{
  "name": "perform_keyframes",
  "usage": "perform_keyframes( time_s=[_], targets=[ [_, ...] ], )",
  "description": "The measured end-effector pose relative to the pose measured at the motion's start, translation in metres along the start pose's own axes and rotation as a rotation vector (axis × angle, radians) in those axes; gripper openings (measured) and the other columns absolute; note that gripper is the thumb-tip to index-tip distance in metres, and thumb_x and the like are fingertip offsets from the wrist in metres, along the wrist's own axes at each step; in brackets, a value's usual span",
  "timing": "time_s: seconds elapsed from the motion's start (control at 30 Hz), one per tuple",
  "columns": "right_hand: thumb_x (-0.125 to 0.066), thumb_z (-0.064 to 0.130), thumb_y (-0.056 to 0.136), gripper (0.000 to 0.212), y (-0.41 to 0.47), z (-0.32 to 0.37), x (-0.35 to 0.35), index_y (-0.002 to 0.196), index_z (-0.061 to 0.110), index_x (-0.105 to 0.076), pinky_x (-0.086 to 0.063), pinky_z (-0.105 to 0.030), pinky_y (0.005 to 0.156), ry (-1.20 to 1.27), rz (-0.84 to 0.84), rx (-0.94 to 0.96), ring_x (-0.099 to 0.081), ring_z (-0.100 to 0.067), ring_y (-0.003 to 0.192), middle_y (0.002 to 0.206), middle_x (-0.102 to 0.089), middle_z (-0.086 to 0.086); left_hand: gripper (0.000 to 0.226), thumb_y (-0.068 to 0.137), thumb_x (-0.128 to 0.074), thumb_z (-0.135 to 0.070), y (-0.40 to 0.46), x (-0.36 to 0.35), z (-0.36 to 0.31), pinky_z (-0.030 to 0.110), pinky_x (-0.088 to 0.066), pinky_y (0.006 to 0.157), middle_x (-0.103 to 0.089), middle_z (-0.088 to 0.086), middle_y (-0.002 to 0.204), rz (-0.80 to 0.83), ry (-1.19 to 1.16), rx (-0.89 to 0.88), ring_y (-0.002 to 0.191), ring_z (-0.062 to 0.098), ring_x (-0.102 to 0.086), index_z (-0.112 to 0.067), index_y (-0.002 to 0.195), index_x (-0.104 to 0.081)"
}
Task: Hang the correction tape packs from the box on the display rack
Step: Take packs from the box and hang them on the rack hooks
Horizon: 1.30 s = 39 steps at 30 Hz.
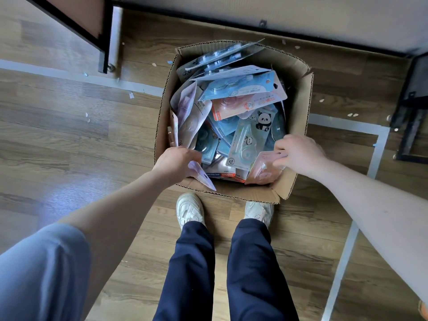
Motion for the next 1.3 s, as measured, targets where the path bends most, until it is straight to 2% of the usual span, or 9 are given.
perform_keyframes(
  time_s=[0.13, 0.23, 0.33, 0.47, 0.53, 0.73, 0.87, 1.13, 1.3],
  targets=[
    [-0.07, 0.023, 0.078, 0.023, -0.01, 0.001, 0.006, 0.067, 0.024, -0.05, -0.033, -0.03, 0.058, 0.172, -0.01, -0.05, -0.051, -0.026, 0.076, 0.071, -0.053, 0.001, 0.022, 0.075, -0.078, -0.022, -0.01, 0.018, -0.002, 0.028, -0.038, 0.066, -0.058, -0.004, 0.08, -0.104, -0.261, 0.11, 0.079, 0.021, -0.054, -0.019, 0.094, -0.067],
    [-0.065, 0.016, 0.076, 0.018, -0.017, 0.001, 0.019, 0.065, 0.016, -0.051, -0.029, -0.031, 0.055, 0.266, -0.08, -0.064, -0.045, -0.024, 0.067, 0.067, -0.053, -0.004, 0.029, 0.073, -0.081, -0.023, -0.013, 0.037, -0.008, 0.032, -0.042, 0.072, -0.062, 0.002, 0.083, -0.19, -0.402, 0.153, 0.082, 0.02, -0.054, -0.013, 0.097, -0.069],
    [-0.061, 0.012, 0.078, 0.015, -0.026, 0.002, 0.037, 0.066, 0.013, -0.051, -0.026, -0.032, 0.054, 0.28, -0.142, -0.066, -0.045, -0.027, 0.067, 0.067, -0.052, -0.008, 0.028, 0.073, -0.081, -0.025, -0.014, 0.051, -0.013, 0.031, -0.042, 0.068, -0.062, 0.002, 0.08, -0.206, -0.448, 0.177, 0.079, 0.018, -0.054, -0.01, 0.093, -0.069],
    [-0.065, 0.014, 0.079, 0.017, -0.036, 0.006, 0.058, 0.068, 0.018, -0.053, -0.029, -0.032, 0.055, 0.319, -0.179, -0.061, -0.049, -0.027, 0.071, 0.066, -0.052, -0.002, 0.018, 0.072, -0.081, -0.024, -0.022, 0.066, -0.016, 0.01, -0.036, 0.054, -0.06, -0.012, 0.069, -0.202, -0.566, 0.181, 0.066, 0.007, -0.053, -0.017, 0.085, -0.07],
    [-0.066, 0.015, 0.079, 0.014, -0.042, 0.008, 0.068, 0.07, 0.018, -0.055, -0.031, -0.031, 0.055, 0.357, -0.197, -0.06, -0.049, -0.024, 0.07, 0.066, -0.051, 0.002, 0.016, 0.072, -0.081, -0.021, -0.03, 0.075, -0.02, 0.007, -0.036, 0.053, -0.062, -0.013, 0.07, -0.204, -0.617, 0.176, 0.064, 0.003, -0.053, -0.021, 0.084, -0.07],
    [-0.064, 0.017, 0.082, 0.005, -0.071, 0.024, 0.105, 0.077, 0.017, -0.066, -0.039, -0.033, 0.06, 0.432, -0.276, -0.046, -0.054, -0.021, 0.076, 0.076, -0.063, -0.002, 0.022, 0.071, -0.081, -0.012, -0.058, 0.105, -0.026, 0.028, -0.049, 0.073, -0.07, -0.004, 0.082, -0.247, -0.748, 0.176, 0.076, 0.01, -0.06, -0.027, 0.083, -0.069],
    [-0.065, 0.015, 0.083, 0.013, -0.091, 0.032, 0.131, 0.071, 0.021, -0.065, -0.037, -0.032, 0.059, 0.473, -0.344, -0.03, -0.055, -0.02, 0.075, 0.073, -0.063, 0.0, 0.021, 0.071, -0.081, -0.011, -0.074, 0.137, -0.03, 0.018, -0.045, 0.063, -0.069, -0.006, 0.078, -0.29, -0.758, 0.161, 0.07, 0.008, -0.06, -0.02, 0.088, -0.072],
    [-0.07, 0.019, 0.082, 0.007, -0.135, 0.057, 0.196, 0.075, 0.017, -0.069, -0.042, -0.034, 0.064, 0.58, -0.512, 0.002, -0.058, -0.02, 0.078, 0.077, -0.067, 0.0, 0.021, 0.071, -0.08, -0.007, -0.112, 0.208, -0.034, 0.033, -0.054, 0.079, -0.073, -0.001, 0.085, -0.381, -0.864, 0.099, 0.078, 0.015, -0.067, -0.017, 0.087, -0.071],
    [-0.071, 0.012, 0.081, 0.006, -0.166, 0.084, 0.241, 0.075, 0.015, -0.069, -0.039, -0.027, 0.062, 0.69, -0.616, 0.031, -0.056, -0.014, 0.072, 0.074, -0.066, 0.003, 0.022, 0.073, -0.078, -0.005, -0.145, 0.252, -0.046, 0.036, -0.055, 0.081, -0.073, -0.004, 0.083, -0.447, -0.942, 0.033, 0.078, 0.013, -0.066, -0.024, 0.079, -0.069]
  ],
)
Point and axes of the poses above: each hand's wrist, its own y-axis towards the middle knuckle, its own x-axis out of the back of the hand, z = x × y, the point moved 6 cm from there along y, towards the middle knuckle
